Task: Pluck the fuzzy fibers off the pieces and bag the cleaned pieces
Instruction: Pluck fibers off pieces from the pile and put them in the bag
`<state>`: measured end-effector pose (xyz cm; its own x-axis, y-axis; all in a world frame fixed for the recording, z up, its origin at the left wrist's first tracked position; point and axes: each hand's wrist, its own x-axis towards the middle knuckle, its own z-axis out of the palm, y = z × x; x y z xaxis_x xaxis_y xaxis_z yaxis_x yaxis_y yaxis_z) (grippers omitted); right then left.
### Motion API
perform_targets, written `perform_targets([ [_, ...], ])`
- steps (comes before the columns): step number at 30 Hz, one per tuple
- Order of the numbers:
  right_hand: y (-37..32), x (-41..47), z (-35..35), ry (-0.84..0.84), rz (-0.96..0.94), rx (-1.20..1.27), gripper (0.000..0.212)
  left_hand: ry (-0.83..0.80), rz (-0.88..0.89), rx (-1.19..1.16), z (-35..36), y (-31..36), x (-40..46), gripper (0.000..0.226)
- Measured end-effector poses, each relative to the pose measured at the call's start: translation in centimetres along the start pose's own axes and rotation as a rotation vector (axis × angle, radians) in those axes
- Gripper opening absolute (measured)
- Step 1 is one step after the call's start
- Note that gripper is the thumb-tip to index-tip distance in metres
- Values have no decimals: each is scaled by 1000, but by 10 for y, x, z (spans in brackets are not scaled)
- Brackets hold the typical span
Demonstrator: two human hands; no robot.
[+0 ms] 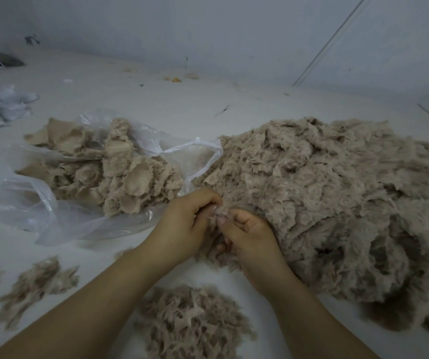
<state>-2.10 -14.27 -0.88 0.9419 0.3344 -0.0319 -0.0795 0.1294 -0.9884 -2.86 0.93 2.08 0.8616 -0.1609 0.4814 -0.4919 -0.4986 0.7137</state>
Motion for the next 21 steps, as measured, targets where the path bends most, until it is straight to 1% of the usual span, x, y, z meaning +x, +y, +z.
perform_targets([
  [2,0,0,0,17,14,-4,24,56,-39,-4,0,-2,0,21],
  [5,1,1,-1,76,40,-7,19,206,-101,48,-1,-3,0,19],
  [7,4,3,-2,129,69,21,18,290,-222,25,-4,-5,3,22],
  [8,5,4,-2,154,79,39,17,293,-310,-54,-6,-6,4,25],
  [10,6,4,-2,190,72,47,16,235,-487,-277,-8,-7,5,36],
  [12,6,4,-1,204,58,45,23,172,-595,-440,-9,-3,3,42],
  [13,6,4,-1,203,56,55,23,187,-625,-510,-9,-1,1,41],
  [16,5,6,-1,195,76,79,19,331,-645,-787,-12,3,0,31],
  [17,4,6,-1,195,82,74,20,340,-628,-836,-13,3,0,30],
  [19,6,6,-2,196,78,41,36,272,-619,-849,-13,4,-1,30],
  [20,7,6,-1,196,71,14,42,230,-632,-819,-11,5,-2,30],
  [21,7,6,-1,201,66,-14,44,205,-645,-789,-9,5,-2,31],
])
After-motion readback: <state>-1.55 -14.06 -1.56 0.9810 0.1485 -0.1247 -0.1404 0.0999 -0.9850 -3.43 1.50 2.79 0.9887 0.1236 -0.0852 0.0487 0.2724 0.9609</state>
